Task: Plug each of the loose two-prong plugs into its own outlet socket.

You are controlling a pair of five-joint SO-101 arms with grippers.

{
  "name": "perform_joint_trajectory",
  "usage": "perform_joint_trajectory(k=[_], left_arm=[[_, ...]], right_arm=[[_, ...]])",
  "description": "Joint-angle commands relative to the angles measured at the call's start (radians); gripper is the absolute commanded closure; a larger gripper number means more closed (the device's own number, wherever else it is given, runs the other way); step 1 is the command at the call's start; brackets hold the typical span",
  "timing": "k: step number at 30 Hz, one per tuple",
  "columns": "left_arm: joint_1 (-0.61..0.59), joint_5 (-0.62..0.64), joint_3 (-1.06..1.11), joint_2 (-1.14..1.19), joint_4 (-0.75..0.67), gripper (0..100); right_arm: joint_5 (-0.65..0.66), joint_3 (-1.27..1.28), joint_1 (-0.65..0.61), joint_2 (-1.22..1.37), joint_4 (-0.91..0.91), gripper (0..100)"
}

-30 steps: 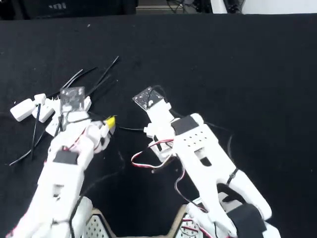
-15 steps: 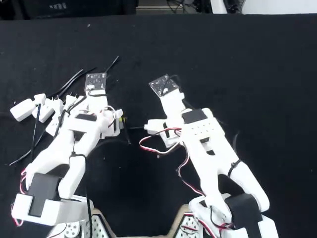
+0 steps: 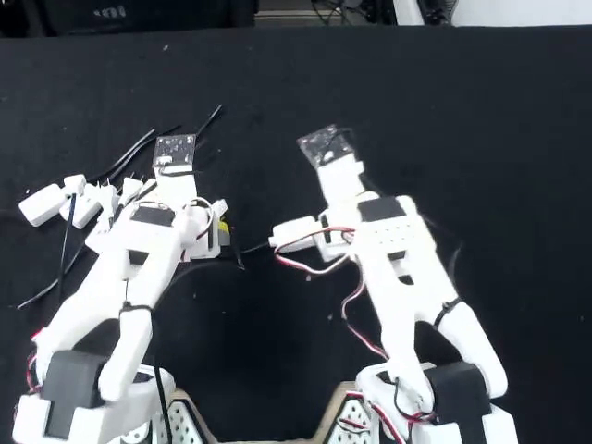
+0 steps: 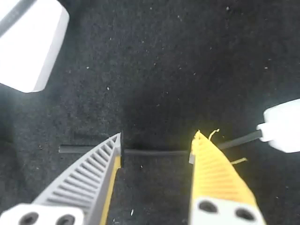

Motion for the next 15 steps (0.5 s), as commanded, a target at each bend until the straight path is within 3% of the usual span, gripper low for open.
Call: perform_joint_trajectory(k=[1, 8, 15], left_arm=[[-0.015, -0.006, 0.004, -0.078, -0.011, 76], [-0.073, -0.008, 0.099, -0.089, -0.031, 76], [-0.111, 0.0, 0.128, -0.092, -0.032, 76]], right_arm=[[0.006, -0.081, 0.018, -0.002, 0.06, 98.8], [0.002, -0.231, 0.017, 0.005, 0.229, 98.8], [-0.12, -0.432, -0.107, 0.096, 0.423, 98.8]])
